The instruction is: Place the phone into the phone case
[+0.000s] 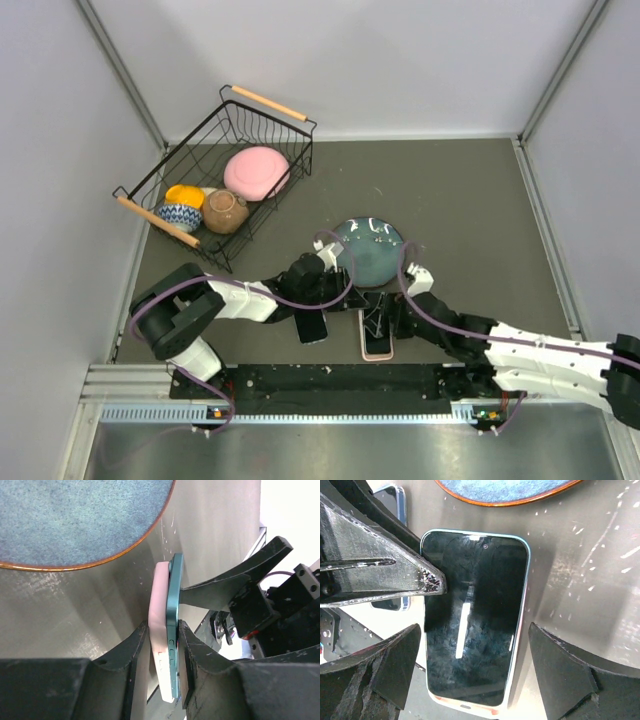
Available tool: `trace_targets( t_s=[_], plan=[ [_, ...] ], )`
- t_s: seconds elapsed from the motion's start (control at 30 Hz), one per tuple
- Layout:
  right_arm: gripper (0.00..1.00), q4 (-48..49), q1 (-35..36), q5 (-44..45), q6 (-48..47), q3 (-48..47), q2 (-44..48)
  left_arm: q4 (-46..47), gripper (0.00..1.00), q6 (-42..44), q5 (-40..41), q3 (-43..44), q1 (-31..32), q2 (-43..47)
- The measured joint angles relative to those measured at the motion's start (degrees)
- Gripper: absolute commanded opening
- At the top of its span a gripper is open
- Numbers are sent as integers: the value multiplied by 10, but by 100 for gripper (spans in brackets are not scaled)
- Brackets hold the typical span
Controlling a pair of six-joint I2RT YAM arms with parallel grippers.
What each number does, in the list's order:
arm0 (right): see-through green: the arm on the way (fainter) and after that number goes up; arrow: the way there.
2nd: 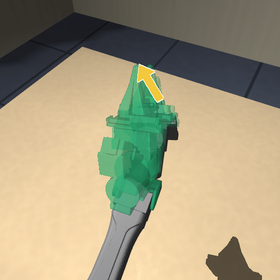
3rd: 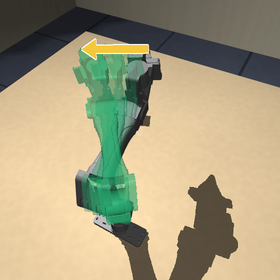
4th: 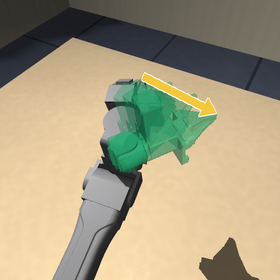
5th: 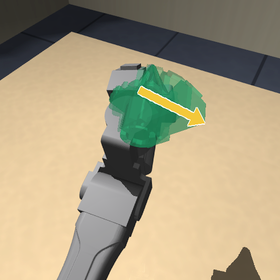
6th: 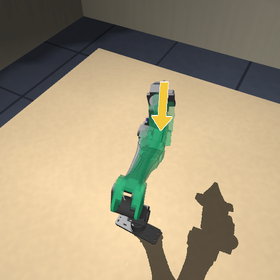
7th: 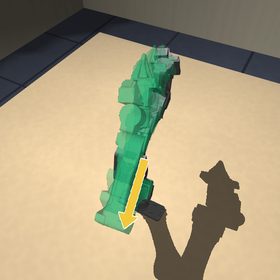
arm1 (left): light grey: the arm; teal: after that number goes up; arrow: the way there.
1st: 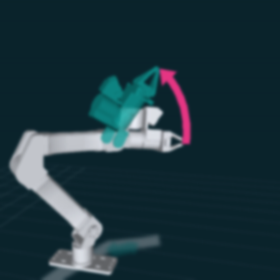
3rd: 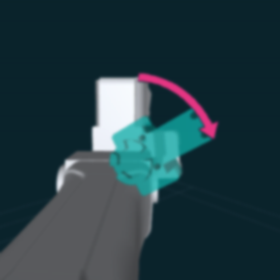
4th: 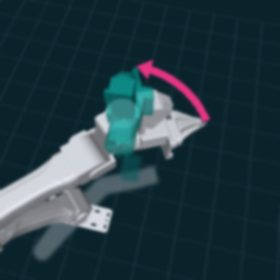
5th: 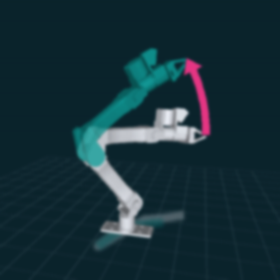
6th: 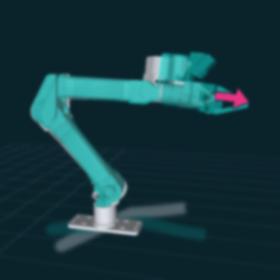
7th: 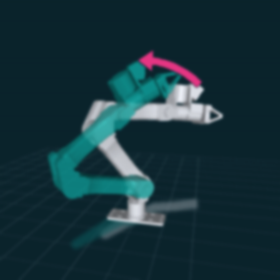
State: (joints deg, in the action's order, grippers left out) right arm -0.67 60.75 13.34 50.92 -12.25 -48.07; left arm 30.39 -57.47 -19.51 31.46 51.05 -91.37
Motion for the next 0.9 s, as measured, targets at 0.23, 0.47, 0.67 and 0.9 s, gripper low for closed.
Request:
trace_targets(
  t_s=[0.23, 0.47, 0.67, 0.9],
  plan=[
    [75, -138, 0, 49, 14, -64, 79, 16, 18, 23, -11, 0, 0, 0],
    [50, -194, -64, 74, -5, -101, 76, 36, 20, 38, -20, -5, 0, 0],
    [48, -180, -154, 50, -70, -160, -12, 55, 28, 45, -28, -10, 0, 0],
    [48, -117, -163, 9, -110, -167, -87, 80, 32, 49, -34, -21, 0, -2]
  ],
)
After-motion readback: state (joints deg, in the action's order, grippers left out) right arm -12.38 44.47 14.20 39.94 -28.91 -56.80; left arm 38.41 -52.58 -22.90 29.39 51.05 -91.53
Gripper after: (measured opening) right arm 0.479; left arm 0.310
